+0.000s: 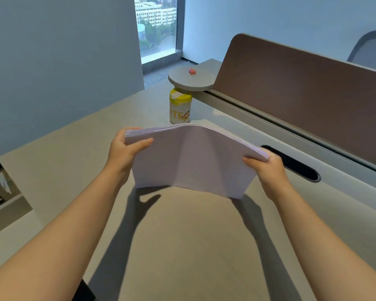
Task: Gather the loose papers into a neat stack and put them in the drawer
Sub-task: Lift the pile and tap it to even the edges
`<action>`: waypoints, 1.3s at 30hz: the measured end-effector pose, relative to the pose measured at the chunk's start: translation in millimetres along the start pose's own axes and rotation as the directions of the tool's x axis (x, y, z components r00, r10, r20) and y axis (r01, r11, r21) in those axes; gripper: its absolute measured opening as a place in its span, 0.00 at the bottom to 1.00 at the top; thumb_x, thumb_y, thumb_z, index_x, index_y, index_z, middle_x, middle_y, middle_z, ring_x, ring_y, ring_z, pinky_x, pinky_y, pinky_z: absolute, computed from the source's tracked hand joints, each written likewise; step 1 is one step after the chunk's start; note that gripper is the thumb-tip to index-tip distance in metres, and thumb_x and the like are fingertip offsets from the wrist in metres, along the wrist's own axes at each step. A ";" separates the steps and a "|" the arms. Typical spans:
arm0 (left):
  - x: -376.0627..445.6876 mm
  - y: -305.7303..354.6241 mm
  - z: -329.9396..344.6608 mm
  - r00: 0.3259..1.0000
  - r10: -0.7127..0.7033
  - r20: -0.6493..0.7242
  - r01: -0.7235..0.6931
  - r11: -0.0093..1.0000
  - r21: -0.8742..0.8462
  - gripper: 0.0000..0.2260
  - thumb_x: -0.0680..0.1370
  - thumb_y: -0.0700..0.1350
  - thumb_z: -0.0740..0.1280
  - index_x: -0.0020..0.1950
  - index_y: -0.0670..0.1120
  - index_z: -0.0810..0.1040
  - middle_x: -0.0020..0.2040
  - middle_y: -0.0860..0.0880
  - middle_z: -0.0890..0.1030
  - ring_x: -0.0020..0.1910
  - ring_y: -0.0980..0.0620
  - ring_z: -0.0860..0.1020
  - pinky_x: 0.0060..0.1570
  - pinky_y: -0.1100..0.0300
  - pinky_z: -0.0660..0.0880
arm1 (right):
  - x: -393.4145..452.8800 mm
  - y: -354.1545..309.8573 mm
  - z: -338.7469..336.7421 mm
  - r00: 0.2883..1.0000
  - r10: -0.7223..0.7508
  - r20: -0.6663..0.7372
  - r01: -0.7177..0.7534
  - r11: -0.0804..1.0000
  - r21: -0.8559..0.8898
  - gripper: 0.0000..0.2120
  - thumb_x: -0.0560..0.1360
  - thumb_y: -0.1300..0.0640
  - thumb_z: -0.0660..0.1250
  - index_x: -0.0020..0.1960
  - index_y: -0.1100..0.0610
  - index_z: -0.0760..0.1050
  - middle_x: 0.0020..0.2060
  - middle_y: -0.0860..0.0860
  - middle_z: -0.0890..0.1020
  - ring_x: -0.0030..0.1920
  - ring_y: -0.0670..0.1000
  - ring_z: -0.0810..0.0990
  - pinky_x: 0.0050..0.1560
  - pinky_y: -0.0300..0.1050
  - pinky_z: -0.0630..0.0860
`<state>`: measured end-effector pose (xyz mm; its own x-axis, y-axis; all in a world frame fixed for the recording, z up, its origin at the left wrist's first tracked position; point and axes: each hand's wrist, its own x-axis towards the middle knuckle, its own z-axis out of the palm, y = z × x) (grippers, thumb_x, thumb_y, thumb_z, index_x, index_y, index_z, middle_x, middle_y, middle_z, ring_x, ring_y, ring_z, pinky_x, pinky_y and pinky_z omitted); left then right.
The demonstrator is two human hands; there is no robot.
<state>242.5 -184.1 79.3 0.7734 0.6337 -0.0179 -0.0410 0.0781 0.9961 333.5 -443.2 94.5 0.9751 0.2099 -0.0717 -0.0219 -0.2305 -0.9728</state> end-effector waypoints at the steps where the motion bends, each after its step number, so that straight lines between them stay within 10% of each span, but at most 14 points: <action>1: 0.9 -9.0 -1.5 1.000 -0.027 0.003 0.027 1.000 0.009 0.12 0.71 0.31 0.68 0.47 0.46 0.74 0.42 0.50 0.78 0.41 0.54 0.76 0.42 0.63 0.74 | -1.1 7.6 1.2 1.000 0.021 0.006 -0.021 1.000 0.011 0.12 0.71 0.72 0.64 0.43 0.56 0.77 0.37 0.48 0.78 0.40 0.48 0.76 0.38 0.38 0.72; 8: 13.6 -31.7 3.6 0.997 -0.073 -0.027 0.076 0.992 0.101 0.18 0.71 0.29 0.65 0.61 0.34 0.73 0.40 0.52 0.77 0.40 0.54 0.78 0.41 0.67 0.74 | 5.2 24.7 12.4 0.989 0.122 -0.079 -0.117 0.991 0.065 0.08 0.71 0.68 0.66 0.46 0.57 0.76 0.39 0.52 0.79 0.47 0.53 0.77 0.53 0.50 0.74; 14: 21.0 -21.8 0.2 0.999 -0.030 0.009 0.030 0.997 0.068 0.20 0.71 0.29 0.66 0.63 0.35 0.72 0.46 0.50 0.79 0.42 0.58 0.77 0.41 0.70 0.76 | 5.7 10.8 6.0 0.994 0.048 -0.099 -0.033 0.989 0.146 0.13 0.71 0.71 0.65 0.42 0.52 0.73 0.38 0.47 0.77 0.39 0.43 0.75 0.42 0.37 0.73; 24: 27.8 -58.6 -2.8 0.978 -0.205 0.035 0.191 0.952 0.240 0.22 0.72 0.28 0.65 0.66 0.34 0.69 0.60 0.42 0.75 0.57 0.47 0.73 0.59 0.54 0.69 | 2.0 32.0 13.1 0.977 0.211 -0.038 -0.213 0.975 -0.067 0.12 0.74 0.72 0.60 0.57 0.72 0.72 0.55 0.68 0.78 0.62 0.65 0.73 0.62 0.60 0.69; 31: 19.9 -46.5 -1.7 0.985 -0.129 -0.115 0.165 0.904 0.394 0.15 0.75 0.34 0.63 0.61 0.34 0.73 0.60 0.34 0.78 0.54 0.44 0.76 0.49 0.56 0.68 | 11.8 26.7 14.9 0.958 0.281 -0.060 -0.287 0.949 -0.129 0.13 0.74 0.68 0.59 0.56 0.72 0.72 0.58 0.70 0.76 0.60 0.69 0.72 0.62 0.63 0.69; 39: -16.2 34.2 -3.8 0.965 0.257 0.050 -0.155 0.405 0.901 0.07 0.76 0.36 0.58 0.47 0.39 0.76 0.49 0.33 0.80 0.49 0.33 0.76 0.39 0.55 0.63 | -1.4 -15.1 23.0 0.997 0.063 0.041 -0.050 0.965 -0.258 0.35 0.73 0.62 0.66 0.74 0.58 0.51 0.74 0.56 0.58 0.73 0.55 0.58 0.70 0.50 0.60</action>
<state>226.2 -188.7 113.3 0.7678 0.5929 0.2430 0.4339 -0.7602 0.4836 327.4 -418.2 104.2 0.9618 0.2340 -0.1417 -0.0132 -0.4779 -0.8783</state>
